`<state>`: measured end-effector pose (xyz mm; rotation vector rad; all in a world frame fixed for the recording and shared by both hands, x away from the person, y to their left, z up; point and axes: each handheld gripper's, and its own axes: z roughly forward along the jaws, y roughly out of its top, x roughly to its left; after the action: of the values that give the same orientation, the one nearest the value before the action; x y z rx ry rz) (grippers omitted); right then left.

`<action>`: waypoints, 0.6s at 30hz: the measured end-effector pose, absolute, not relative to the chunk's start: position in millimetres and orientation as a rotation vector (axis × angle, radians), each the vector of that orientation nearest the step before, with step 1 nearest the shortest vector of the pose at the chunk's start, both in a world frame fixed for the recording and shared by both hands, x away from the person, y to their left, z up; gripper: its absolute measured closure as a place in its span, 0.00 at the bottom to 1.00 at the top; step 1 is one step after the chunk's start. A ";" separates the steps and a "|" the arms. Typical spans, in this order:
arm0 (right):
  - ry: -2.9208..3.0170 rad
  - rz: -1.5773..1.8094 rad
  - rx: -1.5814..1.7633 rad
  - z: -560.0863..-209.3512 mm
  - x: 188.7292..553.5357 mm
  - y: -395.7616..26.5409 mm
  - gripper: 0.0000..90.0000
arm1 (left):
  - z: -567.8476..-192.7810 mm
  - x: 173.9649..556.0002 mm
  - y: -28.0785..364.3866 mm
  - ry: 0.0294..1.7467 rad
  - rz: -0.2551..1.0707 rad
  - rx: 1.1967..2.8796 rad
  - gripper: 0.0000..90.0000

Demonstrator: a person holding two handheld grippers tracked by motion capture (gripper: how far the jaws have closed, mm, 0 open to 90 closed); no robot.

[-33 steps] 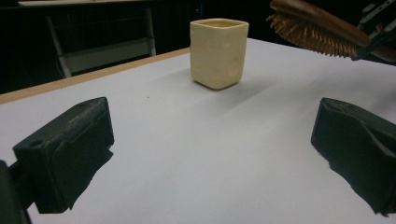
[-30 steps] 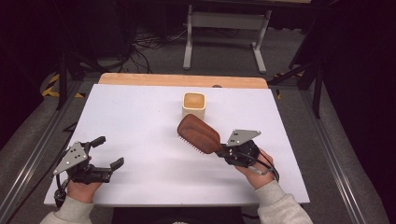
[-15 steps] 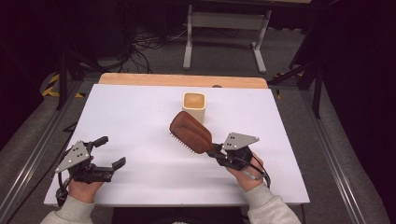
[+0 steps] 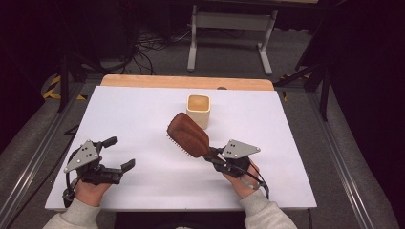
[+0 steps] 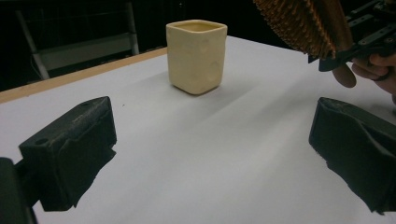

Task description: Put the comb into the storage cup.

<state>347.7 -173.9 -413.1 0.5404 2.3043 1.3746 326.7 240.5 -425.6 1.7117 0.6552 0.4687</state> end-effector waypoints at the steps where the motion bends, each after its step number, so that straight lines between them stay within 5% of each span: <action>1: 2.302 1.376 0.539 -413.4 347.8 -173.4 0.80 | -424.4 327.3 238.9 0.653 0.464 1.720 0.02; 18: 2.247 1.398 0.534 -418.1 348.7 -161.6 0.80 | -401.8 343.0 199.3 0.595 0.386 1.720 0.00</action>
<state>348.7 -161.6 -418.1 0.5338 2.2472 1.3976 343.0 199.3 -401.8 1.7203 0.5954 0.3860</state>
